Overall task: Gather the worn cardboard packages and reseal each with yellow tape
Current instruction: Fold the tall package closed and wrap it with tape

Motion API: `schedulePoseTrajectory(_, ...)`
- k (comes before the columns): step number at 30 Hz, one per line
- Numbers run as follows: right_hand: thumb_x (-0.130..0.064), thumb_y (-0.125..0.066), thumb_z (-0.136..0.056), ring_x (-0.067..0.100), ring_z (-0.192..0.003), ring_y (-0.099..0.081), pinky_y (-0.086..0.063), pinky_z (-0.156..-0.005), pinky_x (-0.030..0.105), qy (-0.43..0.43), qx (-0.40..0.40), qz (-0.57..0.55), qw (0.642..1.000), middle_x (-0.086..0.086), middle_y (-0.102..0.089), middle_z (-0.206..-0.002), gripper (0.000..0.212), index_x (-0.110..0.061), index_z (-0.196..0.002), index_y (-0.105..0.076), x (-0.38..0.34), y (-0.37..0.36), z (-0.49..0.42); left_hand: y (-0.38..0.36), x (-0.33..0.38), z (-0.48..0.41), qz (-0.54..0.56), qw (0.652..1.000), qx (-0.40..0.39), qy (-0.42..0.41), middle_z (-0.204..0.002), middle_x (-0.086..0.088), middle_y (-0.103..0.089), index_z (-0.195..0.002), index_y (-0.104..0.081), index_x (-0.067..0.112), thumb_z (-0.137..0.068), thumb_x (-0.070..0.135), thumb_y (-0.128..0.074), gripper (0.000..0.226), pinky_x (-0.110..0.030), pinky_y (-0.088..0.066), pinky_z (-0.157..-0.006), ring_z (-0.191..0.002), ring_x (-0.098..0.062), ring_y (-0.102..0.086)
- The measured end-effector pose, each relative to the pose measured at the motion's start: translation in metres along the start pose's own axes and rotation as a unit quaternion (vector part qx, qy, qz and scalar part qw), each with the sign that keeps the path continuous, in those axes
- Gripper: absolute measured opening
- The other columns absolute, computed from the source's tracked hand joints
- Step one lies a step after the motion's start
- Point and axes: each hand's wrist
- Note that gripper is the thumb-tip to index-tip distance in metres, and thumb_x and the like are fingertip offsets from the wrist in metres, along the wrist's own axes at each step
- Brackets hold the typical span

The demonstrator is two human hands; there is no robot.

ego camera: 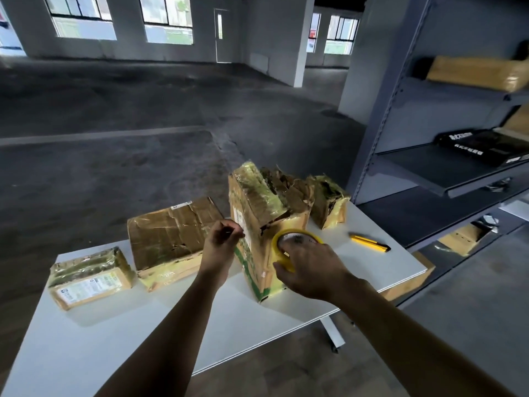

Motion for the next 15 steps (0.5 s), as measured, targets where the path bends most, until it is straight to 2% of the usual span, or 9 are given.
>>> schedulePoseTrajectory(6, -0.052, -0.039, -0.098, 0.029, -0.121, -0.056, -0.048, -0.096, 0.042, -0.008, -0.011, 0.005, 1.000, 0.009, -0.057, -0.137, 0.051, -0.018, -0.136, -0.046, 0.008, -0.003, -0.001, -0.024, -0.011, -0.014, -0.025, 0.999, 0.021, 0.019, -0.084, -0.007, -0.060, -0.088, -0.058, 0.008, -0.094, -0.002, -0.059, 0.011, -0.020, -0.044, -0.061, -0.073, -0.010, -0.057)
schedulePoseTrajectory(9, -0.053, -0.038, -0.099, 0.030, -0.119, -0.057, -0.049, -0.095, 0.042, -0.005, -0.015, 0.015, 1.000, 0.009, -0.058, -0.136, 0.052, -0.018, -0.137, -0.045, 0.011, -0.004, -0.003, -0.030, -0.014, -0.019, -0.041, 0.999, 0.019, 0.013, -0.087, -0.008, -0.061, -0.087, -0.059, 0.010, -0.093, 0.002, -0.062, 0.010, -0.021, -0.045, -0.065, -0.078, -0.013, -0.058)
schedulePoseTrajectory(15, -0.054, -0.037, -0.099, 0.029, -0.120, -0.057, -0.048, -0.097, 0.041, -0.010, -0.021, 0.010, 1.000, 0.009, -0.058, -0.136, 0.053, -0.018, -0.137, -0.045, 0.018, -0.005, -0.005, -0.038, -0.007, -0.025, -0.126, 0.990, 0.006, -0.061, -0.087, -0.002, -0.058, -0.092, -0.054, 0.018, -0.092, 0.000, -0.063, 0.020, -0.009, -0.045, -0.065, -0.070, 0.008, -0.055)
Point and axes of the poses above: each hand's wrist, its own z-axis away from the middle knuckle, its own y-axis out of the back of the hand, x = y × z
